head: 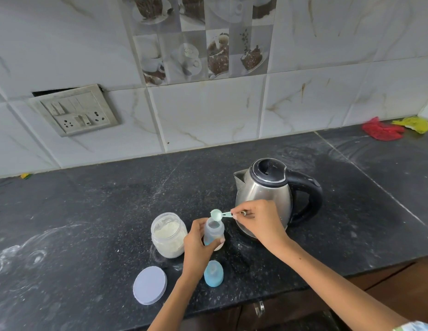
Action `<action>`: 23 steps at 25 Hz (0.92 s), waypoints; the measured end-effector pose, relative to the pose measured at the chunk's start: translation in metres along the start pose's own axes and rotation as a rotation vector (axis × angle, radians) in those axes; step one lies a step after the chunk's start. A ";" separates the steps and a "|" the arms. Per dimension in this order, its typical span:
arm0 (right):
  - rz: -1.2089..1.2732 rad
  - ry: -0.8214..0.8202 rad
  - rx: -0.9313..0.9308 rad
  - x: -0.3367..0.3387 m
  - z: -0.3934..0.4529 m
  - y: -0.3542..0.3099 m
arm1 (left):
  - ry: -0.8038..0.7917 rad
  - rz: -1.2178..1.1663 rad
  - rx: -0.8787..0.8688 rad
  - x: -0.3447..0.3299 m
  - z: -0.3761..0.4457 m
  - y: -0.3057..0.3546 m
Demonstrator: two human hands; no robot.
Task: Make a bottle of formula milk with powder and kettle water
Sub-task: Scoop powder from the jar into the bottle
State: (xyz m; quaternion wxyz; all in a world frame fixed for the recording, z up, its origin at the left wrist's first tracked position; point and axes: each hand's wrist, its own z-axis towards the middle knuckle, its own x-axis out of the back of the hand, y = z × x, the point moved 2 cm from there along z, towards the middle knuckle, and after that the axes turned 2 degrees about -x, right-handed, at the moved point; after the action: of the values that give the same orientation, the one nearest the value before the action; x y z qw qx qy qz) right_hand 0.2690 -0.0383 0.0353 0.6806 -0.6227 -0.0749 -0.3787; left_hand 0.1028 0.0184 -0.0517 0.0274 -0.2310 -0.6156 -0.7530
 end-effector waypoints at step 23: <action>-0.088 -0.152 0.089 -0.128 0.020 -0.053 | 0.235 0.055 0.070 0.067 -0.078 -0.008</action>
State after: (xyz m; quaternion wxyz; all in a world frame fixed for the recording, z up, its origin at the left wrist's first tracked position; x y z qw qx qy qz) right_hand 0.1545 0.0375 0.0082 0.6825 -0.6150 -0.1702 -0.3565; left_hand 0.0156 -0.0365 -0.0436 0.1278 -0.1569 -0.6276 -0.7518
